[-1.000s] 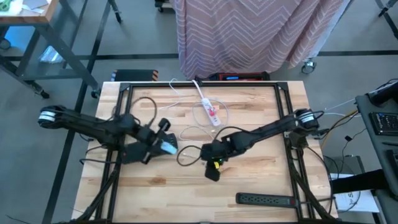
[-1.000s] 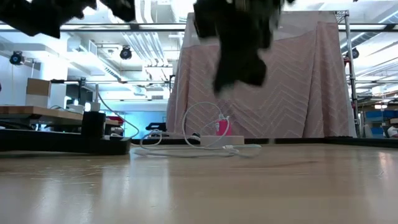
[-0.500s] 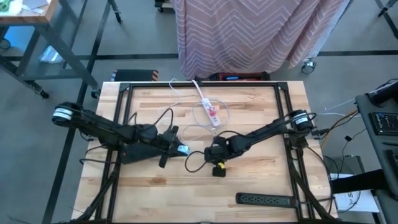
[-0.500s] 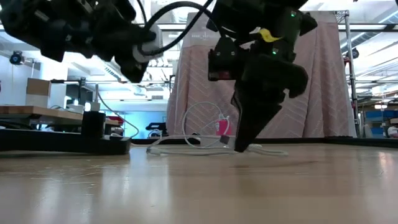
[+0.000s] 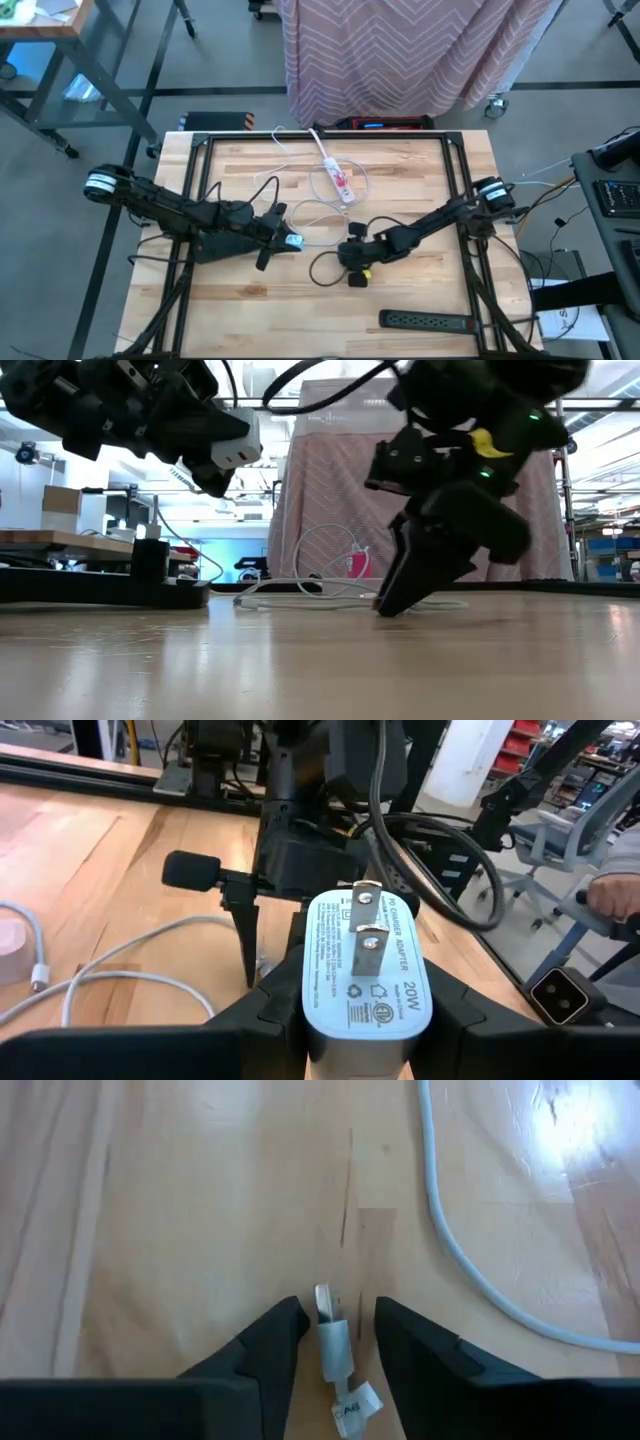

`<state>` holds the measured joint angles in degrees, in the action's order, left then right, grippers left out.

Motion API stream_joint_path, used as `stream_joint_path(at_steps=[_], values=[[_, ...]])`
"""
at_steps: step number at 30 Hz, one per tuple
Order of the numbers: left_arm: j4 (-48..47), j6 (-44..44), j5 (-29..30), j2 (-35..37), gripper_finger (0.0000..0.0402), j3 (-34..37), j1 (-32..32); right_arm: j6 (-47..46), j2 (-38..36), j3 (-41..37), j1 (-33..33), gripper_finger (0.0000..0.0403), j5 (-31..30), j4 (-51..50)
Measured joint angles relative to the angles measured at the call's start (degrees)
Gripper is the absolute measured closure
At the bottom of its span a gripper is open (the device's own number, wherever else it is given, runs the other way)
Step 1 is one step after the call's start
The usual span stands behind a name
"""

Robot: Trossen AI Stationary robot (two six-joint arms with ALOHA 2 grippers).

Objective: Insert USB
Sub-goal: Insert the white charger cable to the white charger adapter

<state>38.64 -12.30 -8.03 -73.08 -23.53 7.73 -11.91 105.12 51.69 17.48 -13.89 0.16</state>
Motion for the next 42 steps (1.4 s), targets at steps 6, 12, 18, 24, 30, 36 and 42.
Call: stream_joint_path(at_steps=[6,12,18,24,30,36,42], values=[[-0.1,0.0,0.0,0.0,0.0301,0.0,0.0,4.4,-6.5,-7.1,2.5,0.0273,-2.0,5.1],[-0.3,0.4,0.1,0.0,0.0301,-0.9,0.0,8.6,-9.4,-15.0,2.3,0.0283,-4.0,18.2],[-0.7,0.5,0.2,0.0,0.0300,-2.1,0.0,10.8,-9.0,-21.3,2.0,0.0274,-3.6,29.4],[-1.1,0.9,1.1,0.0,0.0301,-2.4,0.0,10.9,-6.2,-22.7,2.0,0.0266,0.4,33.5],[-1.2,0.8,2.0,0.0,0.0301,-2.7,0.0,12.8,-0.9,-21.5,1.1,0.0279,0.3,39.5],[-1.1,-0.3,2.3,0.0,0.0301,-2.8,0.0,13.8,-0.8,-21.4,-0.7,0.0302,1.7,39.2],[1.5,-0.1,2.9,-0.4,0.0301,-2.8,0.1,13.3,-0.3,-21.4,-4.0,0.0344,5.5,38.9]])
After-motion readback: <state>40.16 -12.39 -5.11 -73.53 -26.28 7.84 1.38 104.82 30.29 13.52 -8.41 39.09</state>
